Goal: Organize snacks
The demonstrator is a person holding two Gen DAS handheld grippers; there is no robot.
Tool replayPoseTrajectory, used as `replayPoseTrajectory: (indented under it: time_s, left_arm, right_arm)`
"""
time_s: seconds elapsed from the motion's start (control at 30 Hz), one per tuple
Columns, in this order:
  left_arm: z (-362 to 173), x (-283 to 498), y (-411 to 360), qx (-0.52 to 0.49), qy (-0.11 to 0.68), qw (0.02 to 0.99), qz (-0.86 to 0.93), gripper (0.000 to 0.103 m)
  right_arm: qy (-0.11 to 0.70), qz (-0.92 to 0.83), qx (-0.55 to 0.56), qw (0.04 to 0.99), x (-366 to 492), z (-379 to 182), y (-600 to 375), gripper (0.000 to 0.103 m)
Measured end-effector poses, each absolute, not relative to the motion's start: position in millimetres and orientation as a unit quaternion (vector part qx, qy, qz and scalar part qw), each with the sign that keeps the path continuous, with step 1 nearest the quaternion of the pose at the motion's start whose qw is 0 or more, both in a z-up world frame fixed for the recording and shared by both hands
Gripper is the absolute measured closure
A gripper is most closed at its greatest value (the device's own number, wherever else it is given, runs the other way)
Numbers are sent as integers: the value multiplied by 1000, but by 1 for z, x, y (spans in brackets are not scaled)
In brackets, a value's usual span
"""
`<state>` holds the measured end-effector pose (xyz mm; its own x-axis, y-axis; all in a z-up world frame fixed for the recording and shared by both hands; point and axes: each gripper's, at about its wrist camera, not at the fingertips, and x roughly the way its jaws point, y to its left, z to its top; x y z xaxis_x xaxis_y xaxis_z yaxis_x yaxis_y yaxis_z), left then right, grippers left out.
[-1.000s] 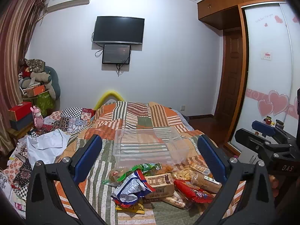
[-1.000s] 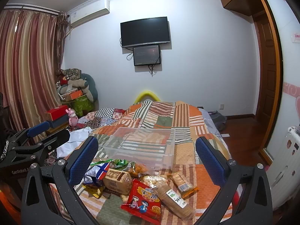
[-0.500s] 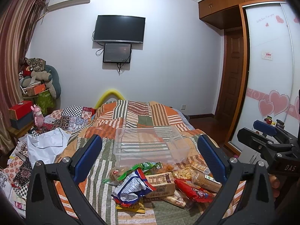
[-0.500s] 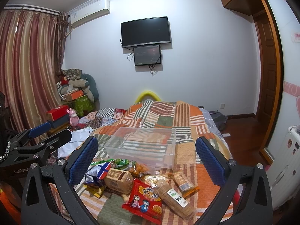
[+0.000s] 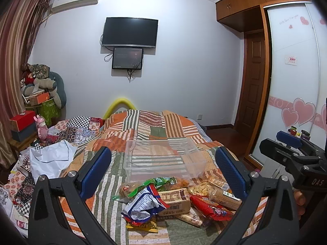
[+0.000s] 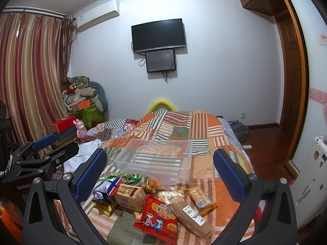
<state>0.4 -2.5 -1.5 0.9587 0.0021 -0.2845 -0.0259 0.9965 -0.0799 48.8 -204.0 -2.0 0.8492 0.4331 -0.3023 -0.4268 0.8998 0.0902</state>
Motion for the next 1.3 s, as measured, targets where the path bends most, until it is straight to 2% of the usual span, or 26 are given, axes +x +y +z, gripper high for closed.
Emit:
replayPoseTrajectory:
  time_s: [0.87, 1.3]
  left_arm:
    - [-1, -3, -1, -39, 141, 989, 11, 0]
    - [-9, 8, 6, -33, 161, 986, 13, 1]
  right_arm:
    - [163, 228, 12, 960, 48, -4, -203, 0]
    - [191, 224, 8, 956, 64, -15, -208, 1]
